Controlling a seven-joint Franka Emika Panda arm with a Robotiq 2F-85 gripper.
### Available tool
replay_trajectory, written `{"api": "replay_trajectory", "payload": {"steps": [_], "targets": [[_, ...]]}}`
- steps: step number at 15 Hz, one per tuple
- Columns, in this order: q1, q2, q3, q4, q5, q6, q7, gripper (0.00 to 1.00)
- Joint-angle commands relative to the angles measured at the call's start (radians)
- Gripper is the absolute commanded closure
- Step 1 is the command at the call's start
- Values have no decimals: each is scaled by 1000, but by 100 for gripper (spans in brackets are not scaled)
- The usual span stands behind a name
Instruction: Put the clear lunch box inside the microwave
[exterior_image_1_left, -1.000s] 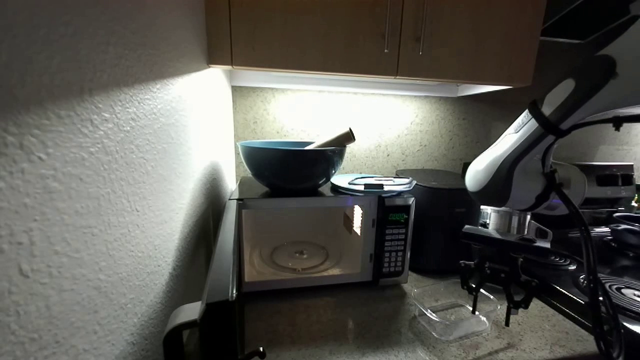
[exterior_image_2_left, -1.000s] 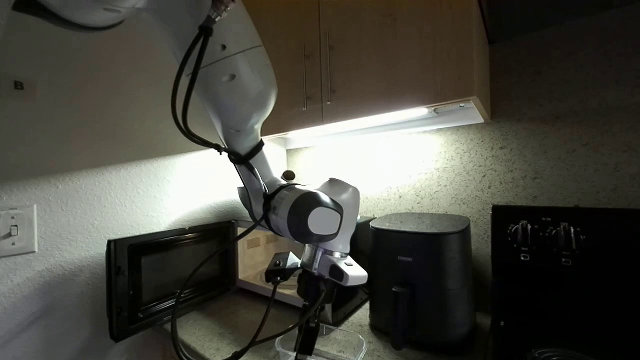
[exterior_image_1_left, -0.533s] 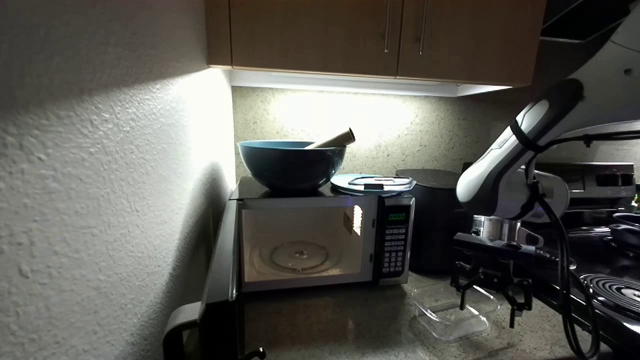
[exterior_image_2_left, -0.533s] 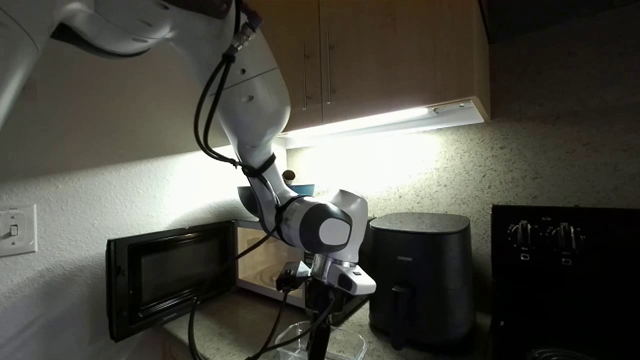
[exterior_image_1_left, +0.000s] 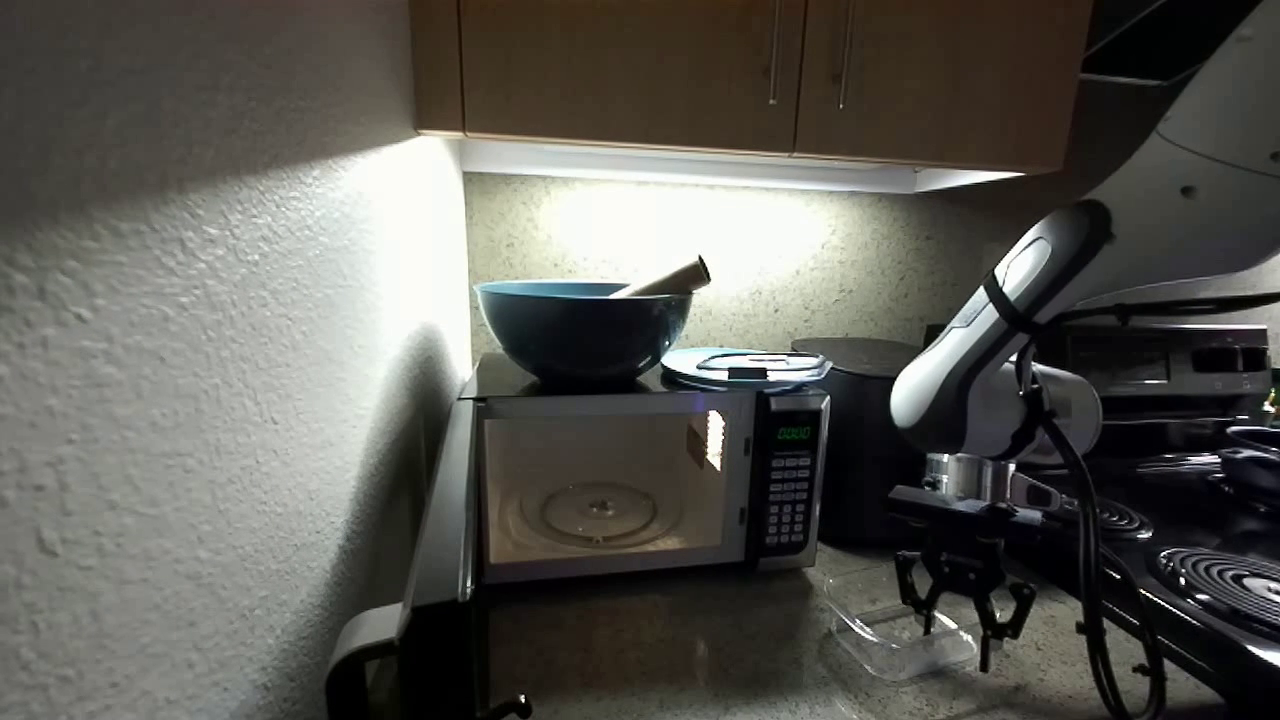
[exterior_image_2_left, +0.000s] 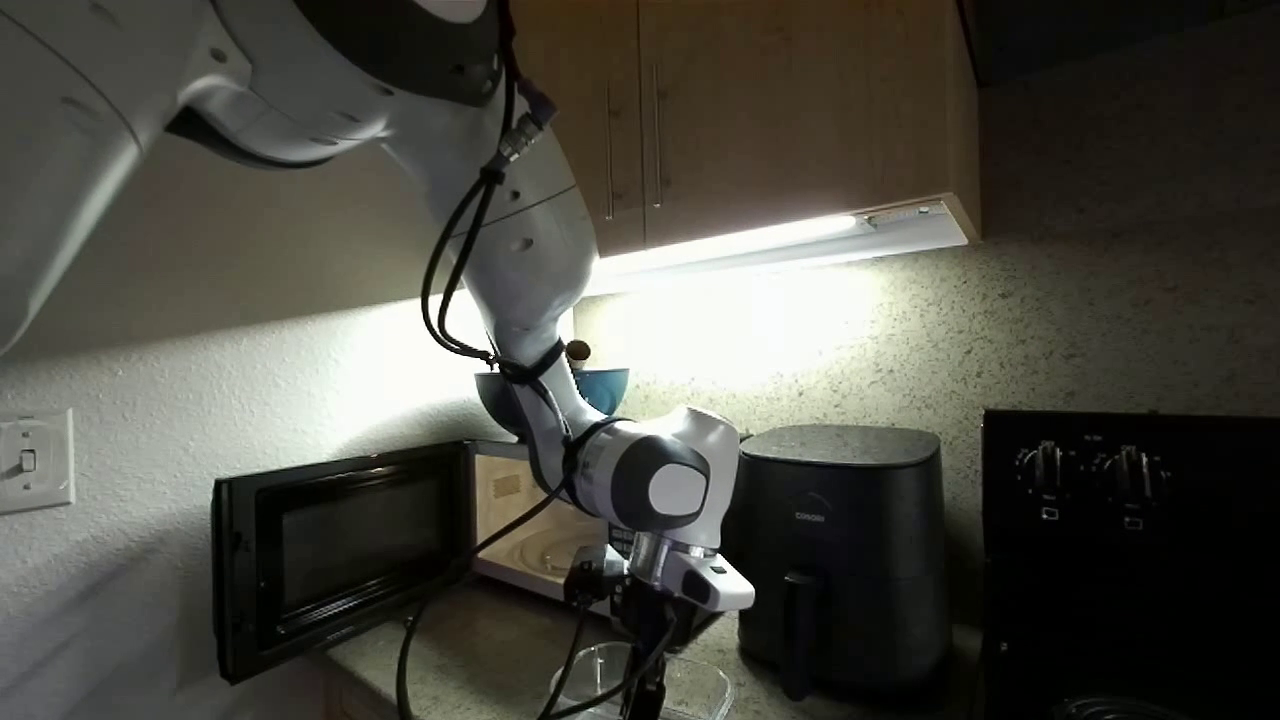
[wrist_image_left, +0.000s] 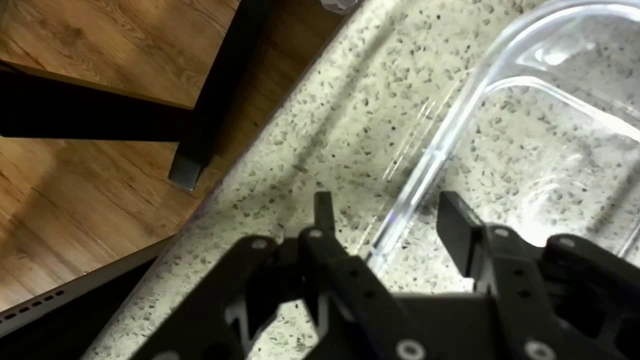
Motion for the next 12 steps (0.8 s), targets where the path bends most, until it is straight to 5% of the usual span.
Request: {"api": "replay_trajectory", "payload": {"steps": [1, 6, 12], "targets": [[-9, 19, 11, 30, 10, -19, -5, 72], [4, -1, 15, 11, -8, -4, -15, 100], [51, -74, 27, -74, -76, 14, -58, 98]]}}
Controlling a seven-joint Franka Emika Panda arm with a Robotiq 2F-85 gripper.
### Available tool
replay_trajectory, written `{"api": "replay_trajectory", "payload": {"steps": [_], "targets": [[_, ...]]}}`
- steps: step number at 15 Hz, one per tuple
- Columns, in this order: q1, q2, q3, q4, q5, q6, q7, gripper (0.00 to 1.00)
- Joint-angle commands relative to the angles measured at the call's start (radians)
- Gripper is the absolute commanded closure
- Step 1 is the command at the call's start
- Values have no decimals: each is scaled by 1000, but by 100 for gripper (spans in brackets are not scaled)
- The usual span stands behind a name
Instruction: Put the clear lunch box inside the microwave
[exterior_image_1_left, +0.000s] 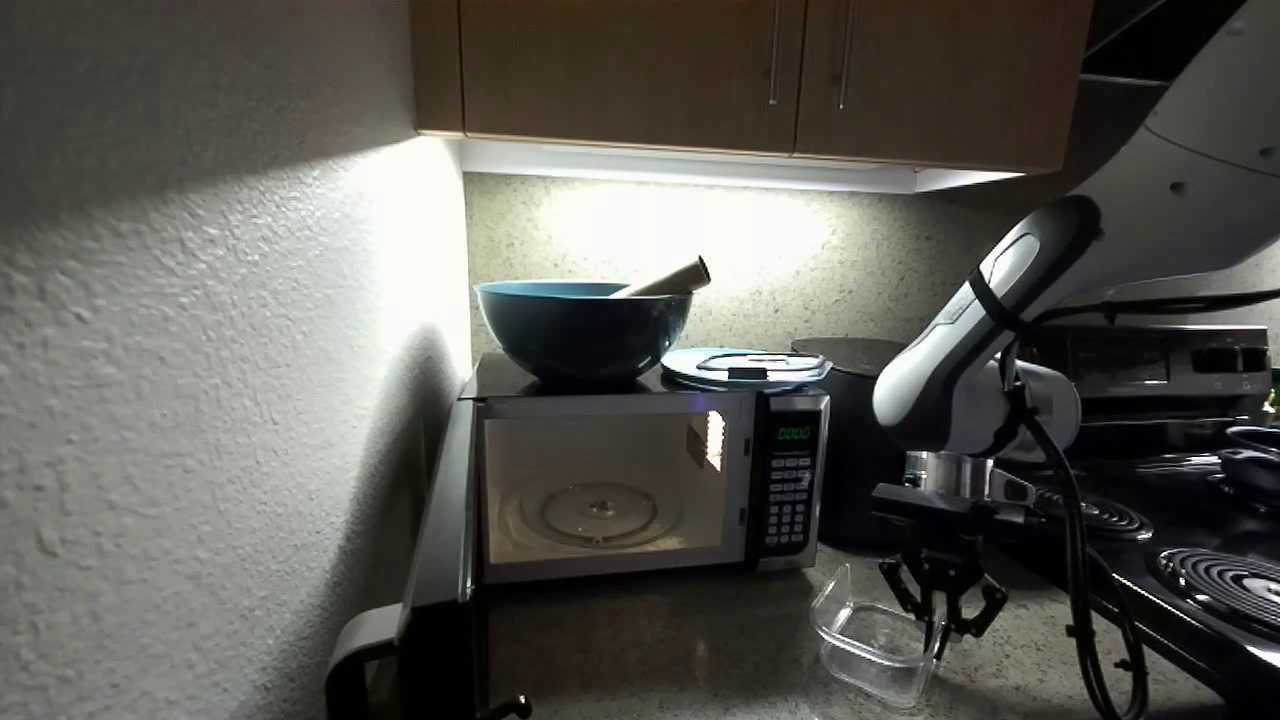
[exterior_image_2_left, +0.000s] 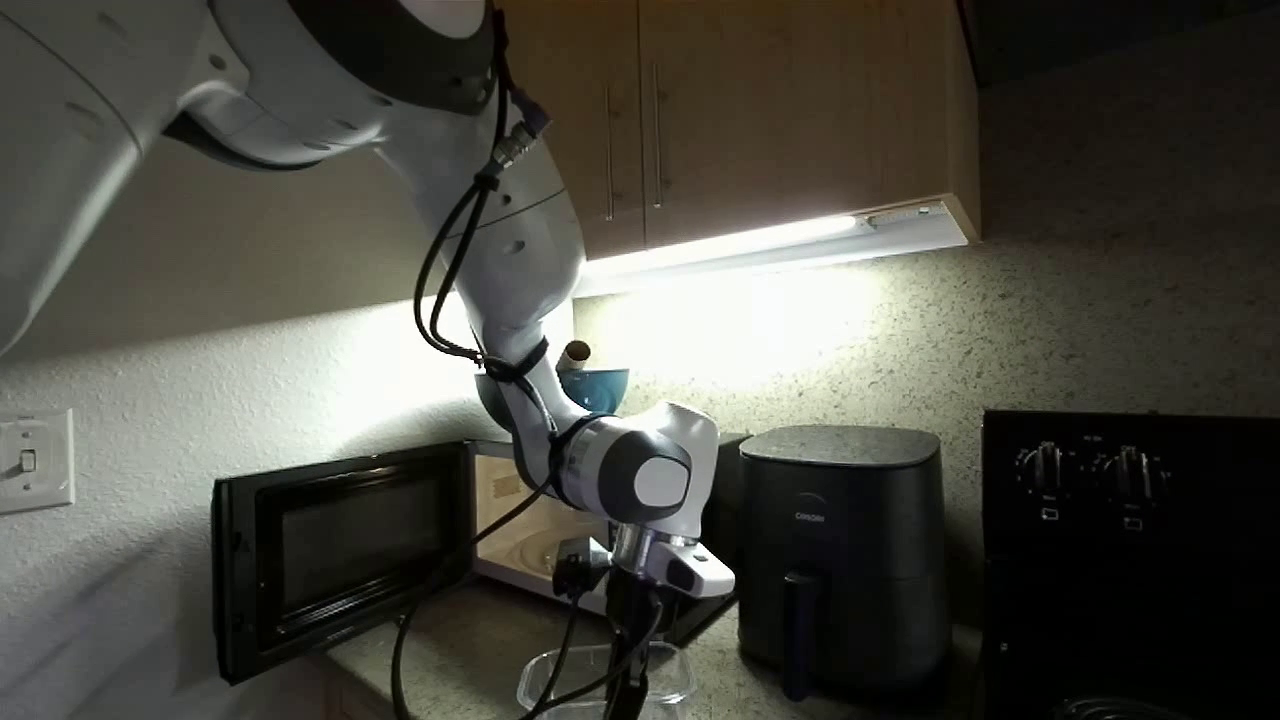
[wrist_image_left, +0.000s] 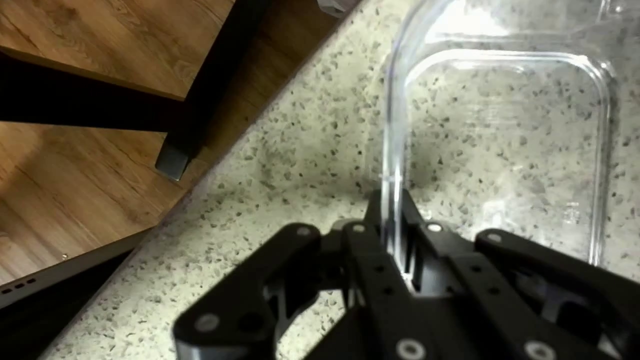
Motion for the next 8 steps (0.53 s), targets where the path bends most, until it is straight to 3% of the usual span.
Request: {"api": "replay_trajectory", "payload": {"steps": [1, 8], "targets": [[39, -86, 8, -111, -83, 22, -48, 98], [113, -158, 55, -252, -232, 119, -121, 98]]}}
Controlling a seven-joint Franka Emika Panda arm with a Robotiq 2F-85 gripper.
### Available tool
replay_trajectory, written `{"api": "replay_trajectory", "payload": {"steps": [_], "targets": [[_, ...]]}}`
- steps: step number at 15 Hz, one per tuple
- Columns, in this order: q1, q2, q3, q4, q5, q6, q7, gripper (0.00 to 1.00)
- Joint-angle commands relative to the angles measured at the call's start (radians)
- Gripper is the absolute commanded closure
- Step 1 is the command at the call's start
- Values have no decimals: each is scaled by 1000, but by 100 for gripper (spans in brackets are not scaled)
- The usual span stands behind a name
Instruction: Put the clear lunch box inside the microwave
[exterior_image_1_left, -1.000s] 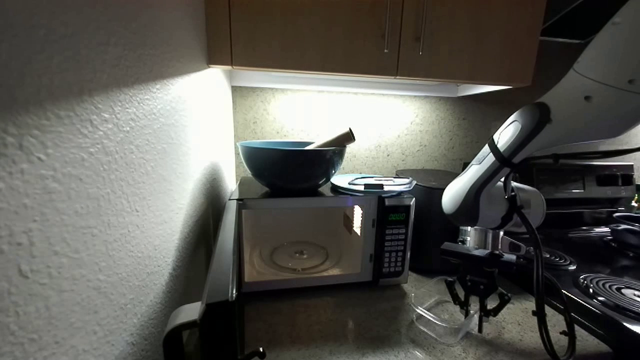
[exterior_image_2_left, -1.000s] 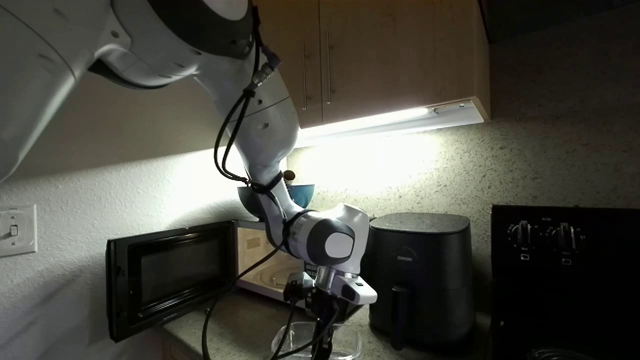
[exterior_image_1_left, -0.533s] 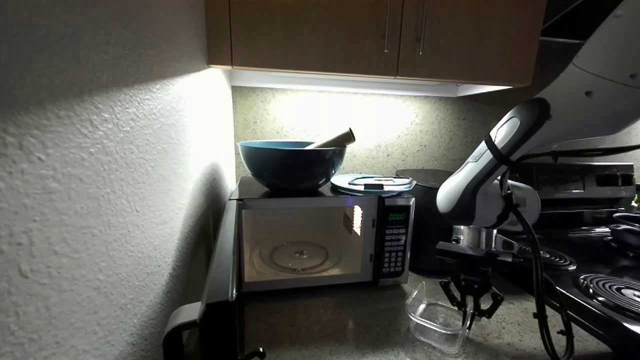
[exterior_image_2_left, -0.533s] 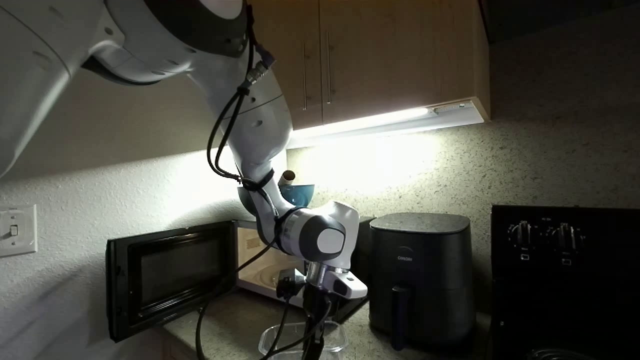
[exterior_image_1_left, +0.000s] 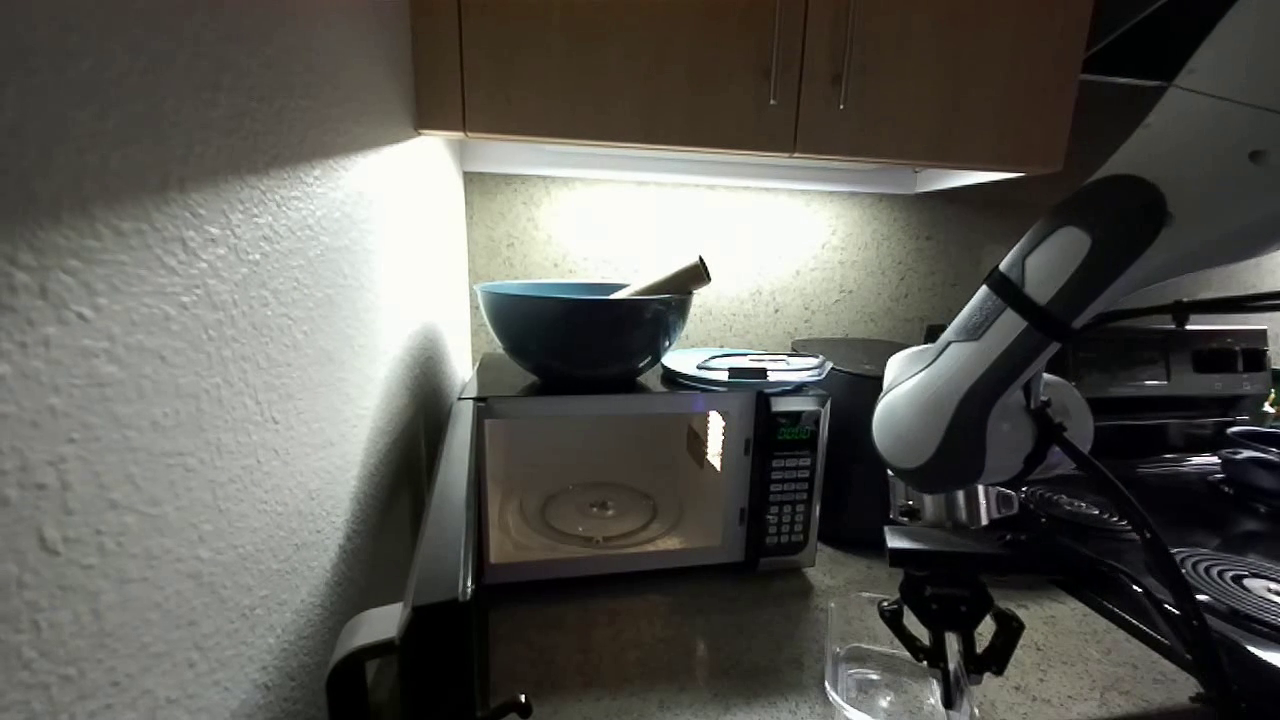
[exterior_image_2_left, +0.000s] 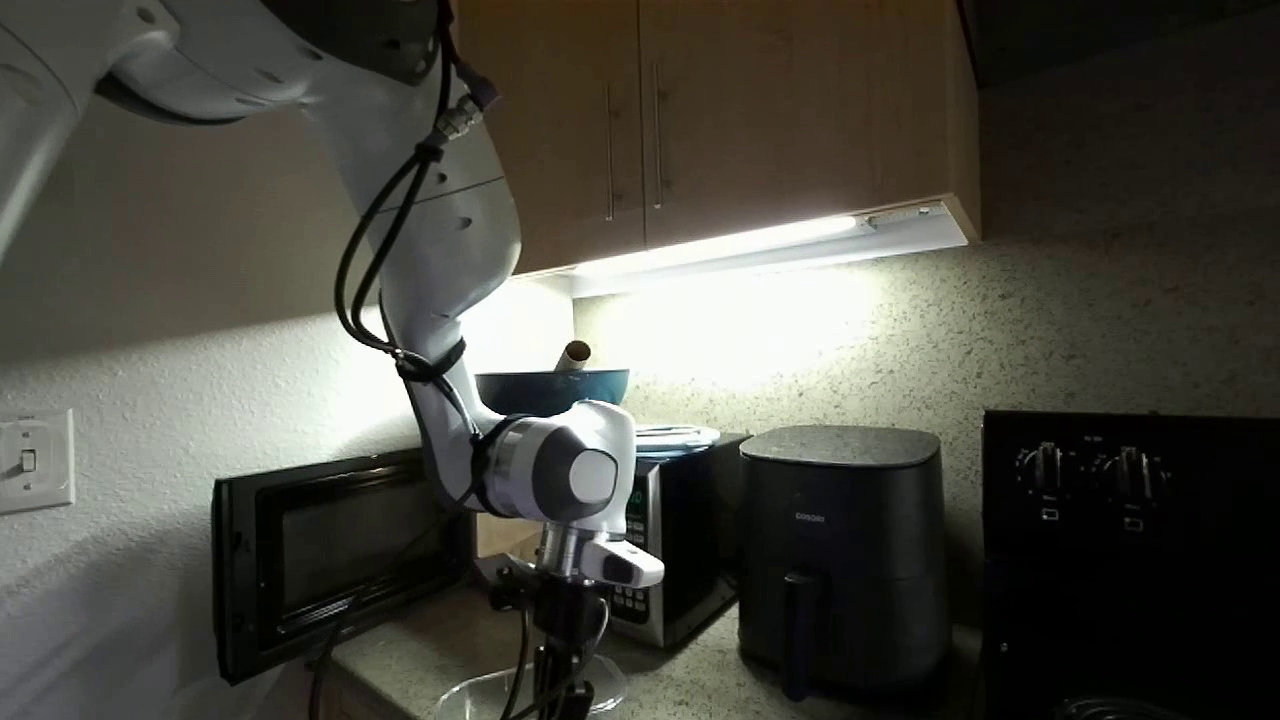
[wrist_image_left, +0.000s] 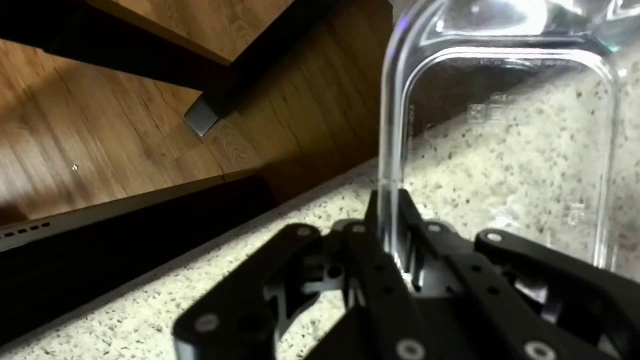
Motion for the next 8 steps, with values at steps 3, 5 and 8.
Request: {"api": "replay_trajectory", "payload": {"steps": [3, 5, 8], "targets": [[30, -73, 52, -134, -53, 124, -122, 98], [39, -81, 74, -157, -46, 163, -174, 98], [39, -92, 118, -181, -14, 228, -261, 98]]}}
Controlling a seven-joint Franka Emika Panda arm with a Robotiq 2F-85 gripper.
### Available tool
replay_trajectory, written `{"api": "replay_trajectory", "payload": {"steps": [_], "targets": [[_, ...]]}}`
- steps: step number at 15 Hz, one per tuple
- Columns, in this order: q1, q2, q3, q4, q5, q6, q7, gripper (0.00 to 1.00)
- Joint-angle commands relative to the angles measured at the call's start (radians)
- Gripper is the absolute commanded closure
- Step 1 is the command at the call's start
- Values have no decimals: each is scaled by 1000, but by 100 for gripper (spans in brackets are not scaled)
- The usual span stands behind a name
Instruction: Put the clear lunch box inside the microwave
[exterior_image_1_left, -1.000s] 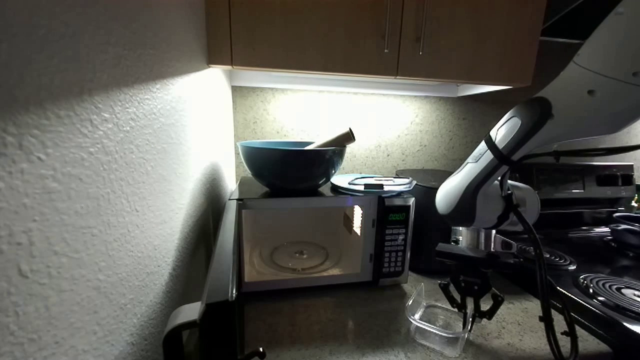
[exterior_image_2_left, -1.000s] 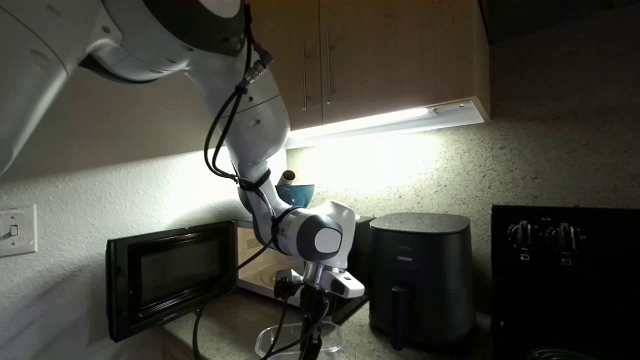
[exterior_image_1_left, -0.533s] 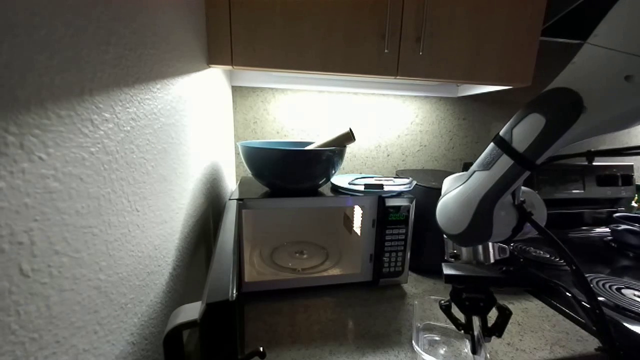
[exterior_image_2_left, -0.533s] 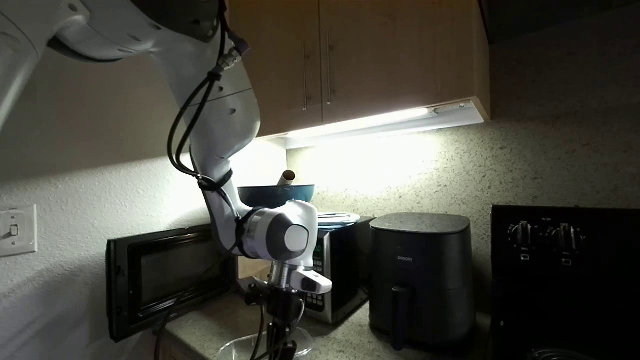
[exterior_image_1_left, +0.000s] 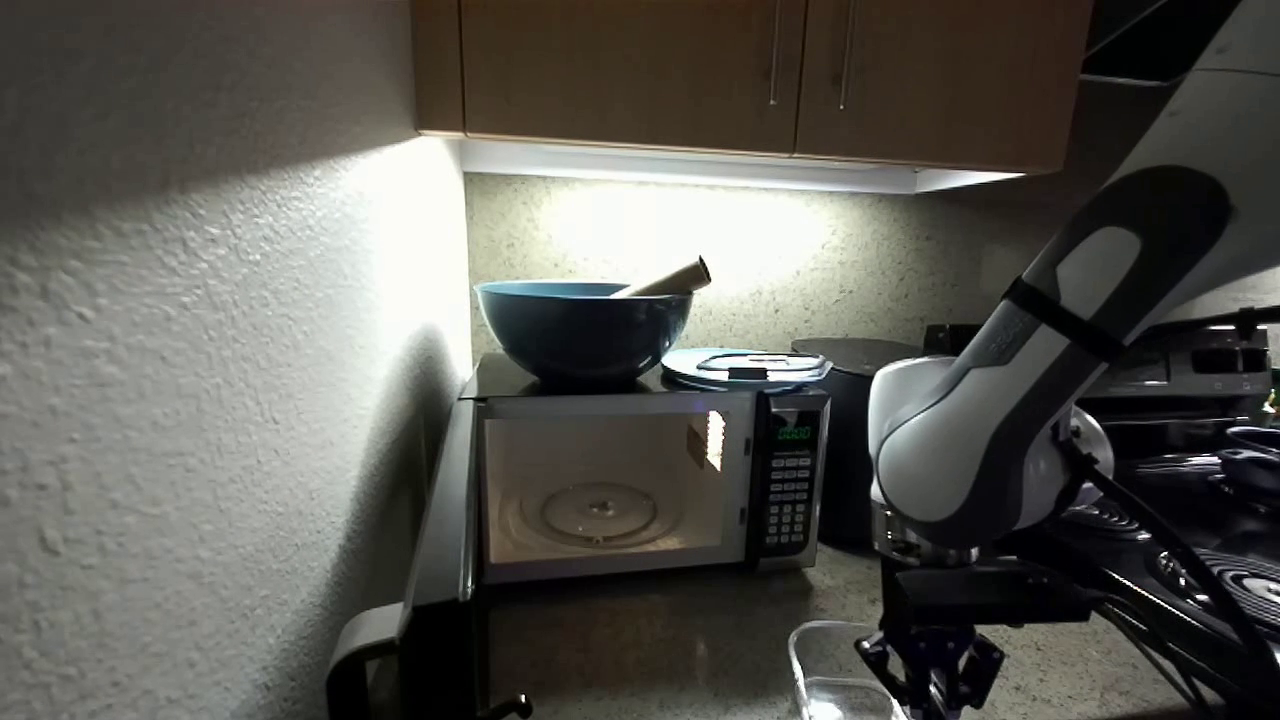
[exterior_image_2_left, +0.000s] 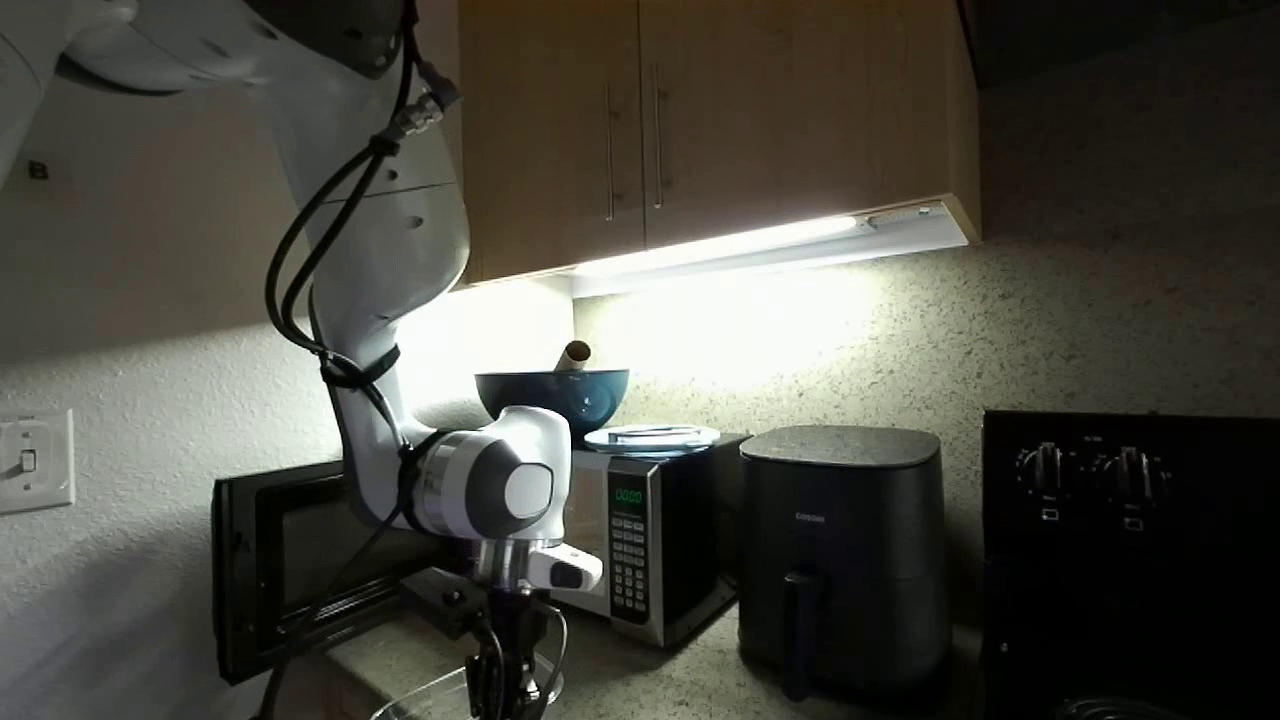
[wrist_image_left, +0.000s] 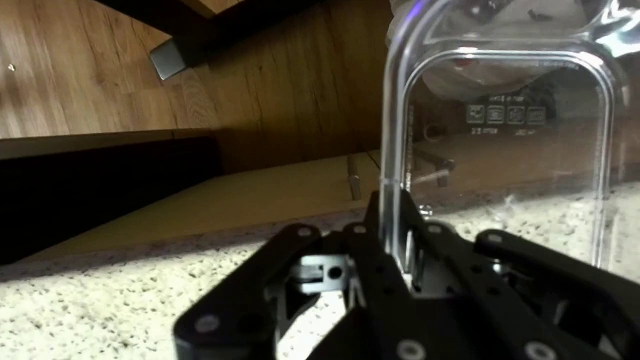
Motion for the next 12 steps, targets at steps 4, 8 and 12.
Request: {"api": "replay_trajectory", "payload": {"steps": [4, 8, 12], "targets": [[-6, -62, 103, -90, 76, 147, -196, 98], [-36, -90, 207, -92, 276, 184, -341, 98], [-53, -128, 276, -66, 498, 147, -483, 98]]}}
